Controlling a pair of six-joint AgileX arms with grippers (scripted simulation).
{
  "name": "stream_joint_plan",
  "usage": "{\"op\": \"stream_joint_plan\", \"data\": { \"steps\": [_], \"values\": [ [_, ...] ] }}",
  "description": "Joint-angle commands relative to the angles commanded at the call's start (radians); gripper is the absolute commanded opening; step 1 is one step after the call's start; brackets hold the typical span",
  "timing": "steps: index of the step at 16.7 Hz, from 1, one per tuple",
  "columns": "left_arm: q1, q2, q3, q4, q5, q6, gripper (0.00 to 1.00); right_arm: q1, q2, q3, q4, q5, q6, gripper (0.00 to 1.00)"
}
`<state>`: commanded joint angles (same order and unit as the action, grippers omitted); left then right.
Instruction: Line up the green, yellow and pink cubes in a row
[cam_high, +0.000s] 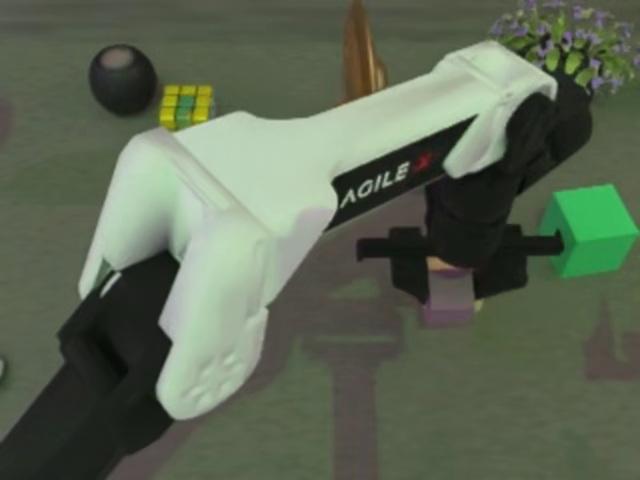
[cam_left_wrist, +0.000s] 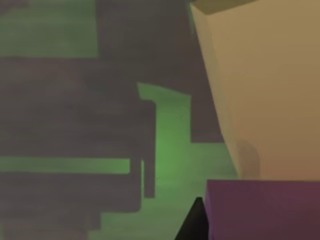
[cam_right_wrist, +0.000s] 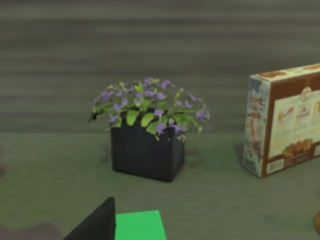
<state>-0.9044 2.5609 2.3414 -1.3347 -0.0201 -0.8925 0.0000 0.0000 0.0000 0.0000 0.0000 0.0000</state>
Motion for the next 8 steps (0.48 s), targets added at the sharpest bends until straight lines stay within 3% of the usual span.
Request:
{"op": "stream_joint_plan", "data": {
  "steps": [4,8],
  "values": [
    [-0.002,-0.010,-0.127,0.118,-0.001,-0.001,0.00,0.000,0.000,0.000,0.000,0.000,0.000,1.00],
    [-0.003,-0.010,-0.133,0.123,-0.001,-0.002,0.00,0.000,0.000,0.000,0.000,0.000,0.000,1.00]
  ]
}}
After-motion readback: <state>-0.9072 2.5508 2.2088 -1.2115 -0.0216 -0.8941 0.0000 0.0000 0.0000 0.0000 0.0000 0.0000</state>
